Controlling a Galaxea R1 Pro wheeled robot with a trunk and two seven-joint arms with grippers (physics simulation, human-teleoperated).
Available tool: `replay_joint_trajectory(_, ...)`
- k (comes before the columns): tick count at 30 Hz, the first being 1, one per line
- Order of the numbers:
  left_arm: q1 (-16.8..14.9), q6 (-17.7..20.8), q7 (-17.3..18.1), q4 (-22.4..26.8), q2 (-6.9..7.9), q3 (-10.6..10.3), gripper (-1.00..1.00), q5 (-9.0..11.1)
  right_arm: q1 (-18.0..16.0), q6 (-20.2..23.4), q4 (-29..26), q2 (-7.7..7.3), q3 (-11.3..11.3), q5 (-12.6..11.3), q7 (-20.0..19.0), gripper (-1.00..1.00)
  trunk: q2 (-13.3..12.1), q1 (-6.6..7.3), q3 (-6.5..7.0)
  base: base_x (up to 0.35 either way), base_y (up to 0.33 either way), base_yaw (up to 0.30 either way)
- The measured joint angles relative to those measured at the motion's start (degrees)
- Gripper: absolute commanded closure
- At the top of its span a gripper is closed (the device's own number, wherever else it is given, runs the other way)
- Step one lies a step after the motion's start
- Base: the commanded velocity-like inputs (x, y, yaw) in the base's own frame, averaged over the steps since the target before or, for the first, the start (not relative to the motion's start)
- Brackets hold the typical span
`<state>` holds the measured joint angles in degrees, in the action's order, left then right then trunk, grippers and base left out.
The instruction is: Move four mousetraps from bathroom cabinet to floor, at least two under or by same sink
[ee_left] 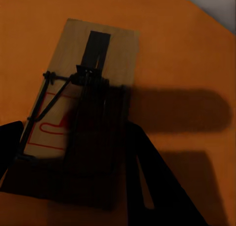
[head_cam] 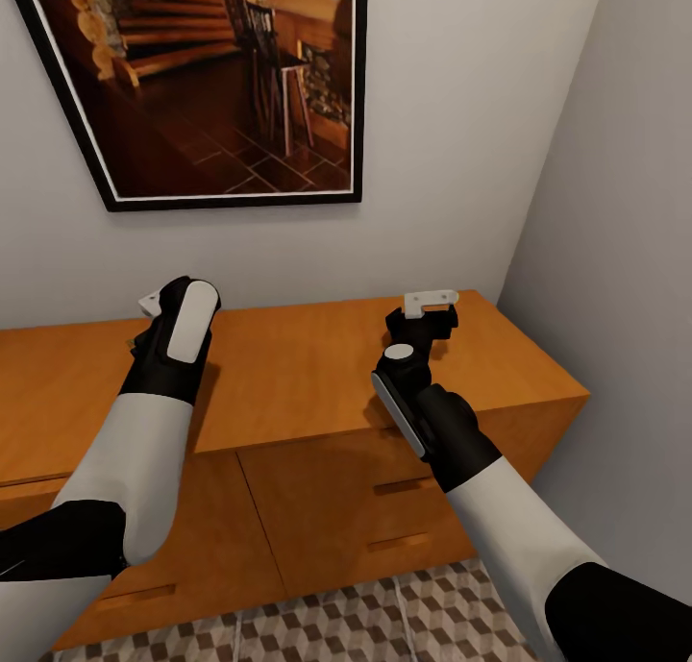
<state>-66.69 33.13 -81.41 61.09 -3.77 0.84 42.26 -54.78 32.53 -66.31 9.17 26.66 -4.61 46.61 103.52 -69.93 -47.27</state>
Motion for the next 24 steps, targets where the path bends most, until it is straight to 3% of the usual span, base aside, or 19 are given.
replay_joint_trajectory(24,0.0,0.4,0.0,0.0,-0.03,0.0,1.0,-0.1,0.0,0.0,0.1,0.0,0.0,0.0,0.0,-1.0,0.0,0.0,0.0,0.0,0.0,0.0)
